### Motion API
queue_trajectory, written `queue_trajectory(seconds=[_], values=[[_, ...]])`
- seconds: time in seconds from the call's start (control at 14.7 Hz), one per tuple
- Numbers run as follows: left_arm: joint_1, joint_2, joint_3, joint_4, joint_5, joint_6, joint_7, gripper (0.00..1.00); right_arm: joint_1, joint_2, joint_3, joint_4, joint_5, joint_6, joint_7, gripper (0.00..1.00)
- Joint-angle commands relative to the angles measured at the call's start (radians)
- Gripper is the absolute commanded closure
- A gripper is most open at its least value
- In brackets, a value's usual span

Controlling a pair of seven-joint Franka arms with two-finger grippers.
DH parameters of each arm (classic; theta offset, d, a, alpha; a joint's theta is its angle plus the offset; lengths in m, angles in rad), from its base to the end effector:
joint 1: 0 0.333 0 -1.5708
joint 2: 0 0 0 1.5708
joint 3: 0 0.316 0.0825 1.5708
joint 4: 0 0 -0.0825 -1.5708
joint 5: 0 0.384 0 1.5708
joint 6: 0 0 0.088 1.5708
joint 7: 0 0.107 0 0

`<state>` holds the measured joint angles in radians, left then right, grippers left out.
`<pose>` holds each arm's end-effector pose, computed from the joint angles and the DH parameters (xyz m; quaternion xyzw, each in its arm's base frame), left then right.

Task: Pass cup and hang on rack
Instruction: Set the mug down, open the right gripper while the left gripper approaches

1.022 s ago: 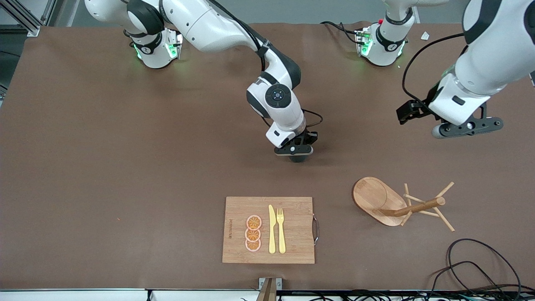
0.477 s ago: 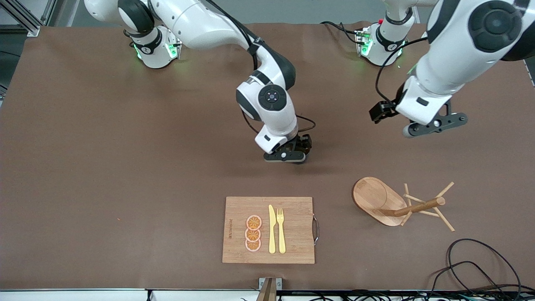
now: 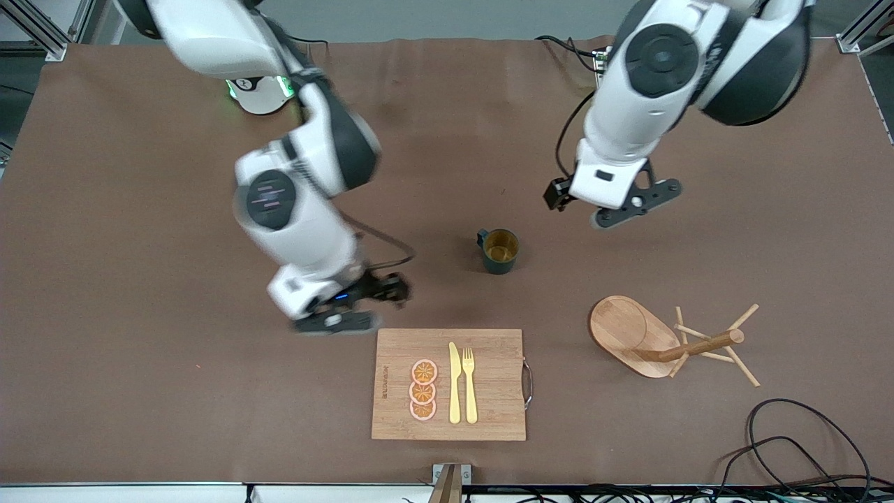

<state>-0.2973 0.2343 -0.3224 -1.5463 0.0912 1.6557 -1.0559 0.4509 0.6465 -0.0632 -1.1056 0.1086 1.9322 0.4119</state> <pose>0.5191 -0.3368 0.5113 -0.9757 -0.2117 0.0316 0.0473 0.6900 0.3054 0.4587 -0.9952 0.0185 -0.0700 0.0664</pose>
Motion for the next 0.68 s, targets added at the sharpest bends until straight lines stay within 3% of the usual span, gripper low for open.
queue_trajectory(seconds=[0.0, 0.61], values=[[-0.078, 0.066, 0.000, 0.015, 0.079, 0.036, -0.126, 0.00, -0.079, -0.099, 0.019, -0.134, -0.067, 0.022, -0.083, 0.00], [-0.391, 0.293, 0.000, 0.014, 0.473, 0.093, -0.660, 0.00, -0.337, -0.339, 0.017, -0.382, -0.132, 0.004, -0.227, 0.00]])
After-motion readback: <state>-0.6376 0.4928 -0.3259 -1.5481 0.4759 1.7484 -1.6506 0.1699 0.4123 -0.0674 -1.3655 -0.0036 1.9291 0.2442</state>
